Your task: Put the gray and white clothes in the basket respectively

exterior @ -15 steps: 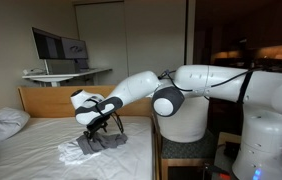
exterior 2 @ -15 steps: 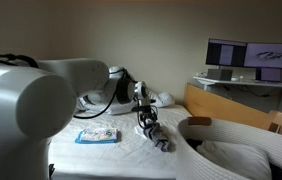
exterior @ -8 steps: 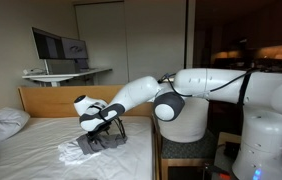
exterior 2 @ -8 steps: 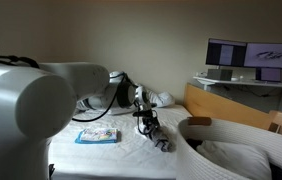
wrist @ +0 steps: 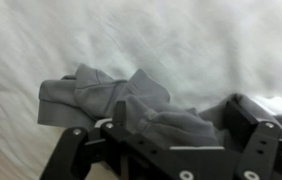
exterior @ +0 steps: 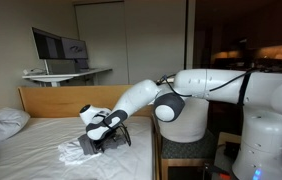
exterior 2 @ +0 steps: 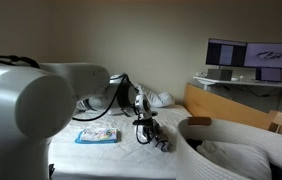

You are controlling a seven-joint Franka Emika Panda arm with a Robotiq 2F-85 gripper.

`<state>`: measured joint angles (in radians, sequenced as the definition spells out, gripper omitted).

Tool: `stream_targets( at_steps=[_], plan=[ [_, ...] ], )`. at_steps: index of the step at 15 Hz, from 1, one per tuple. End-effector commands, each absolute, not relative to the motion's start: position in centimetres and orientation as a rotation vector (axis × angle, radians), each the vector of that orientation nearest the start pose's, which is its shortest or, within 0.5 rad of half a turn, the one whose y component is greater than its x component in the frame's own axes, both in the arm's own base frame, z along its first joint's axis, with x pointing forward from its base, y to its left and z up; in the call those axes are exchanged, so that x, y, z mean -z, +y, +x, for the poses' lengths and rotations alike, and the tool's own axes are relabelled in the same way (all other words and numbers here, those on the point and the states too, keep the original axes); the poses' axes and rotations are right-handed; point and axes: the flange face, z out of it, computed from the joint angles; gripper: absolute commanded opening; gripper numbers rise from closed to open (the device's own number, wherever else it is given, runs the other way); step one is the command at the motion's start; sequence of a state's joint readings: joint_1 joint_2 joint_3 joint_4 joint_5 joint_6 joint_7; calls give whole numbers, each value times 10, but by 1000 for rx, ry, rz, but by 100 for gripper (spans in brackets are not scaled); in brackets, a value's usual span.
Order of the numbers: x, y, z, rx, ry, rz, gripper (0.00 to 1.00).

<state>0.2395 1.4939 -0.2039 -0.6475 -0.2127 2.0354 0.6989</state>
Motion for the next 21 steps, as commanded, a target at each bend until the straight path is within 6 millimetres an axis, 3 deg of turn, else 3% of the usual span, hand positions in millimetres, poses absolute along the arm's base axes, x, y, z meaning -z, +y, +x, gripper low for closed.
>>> stream_targets(
  at_steps=[1,2,3,4,7,10,11,13,17,20,21],
  plan=[
    [-7,92,751,136,747,-3530,100],
    [-3,91,747,130,781,-3542,100],
    [-2,91,747,132,807,-3540,75],
    [-1,91,746,151,825,-3542,74],
    [-6,95,752,281,882,-3517,53],
    [-12,102,762,539,911,-3469,34],
    [-14,103,764,628,923,-3439,78],
    [-15,106,768,813,925,-3383,74],
    [-13,103,768,1067,995,-3307,98],
    [-8,99,763,1166,1070,-3310,100],
    [-6,99,761,1171,1073,-3328,73]
  ],
)
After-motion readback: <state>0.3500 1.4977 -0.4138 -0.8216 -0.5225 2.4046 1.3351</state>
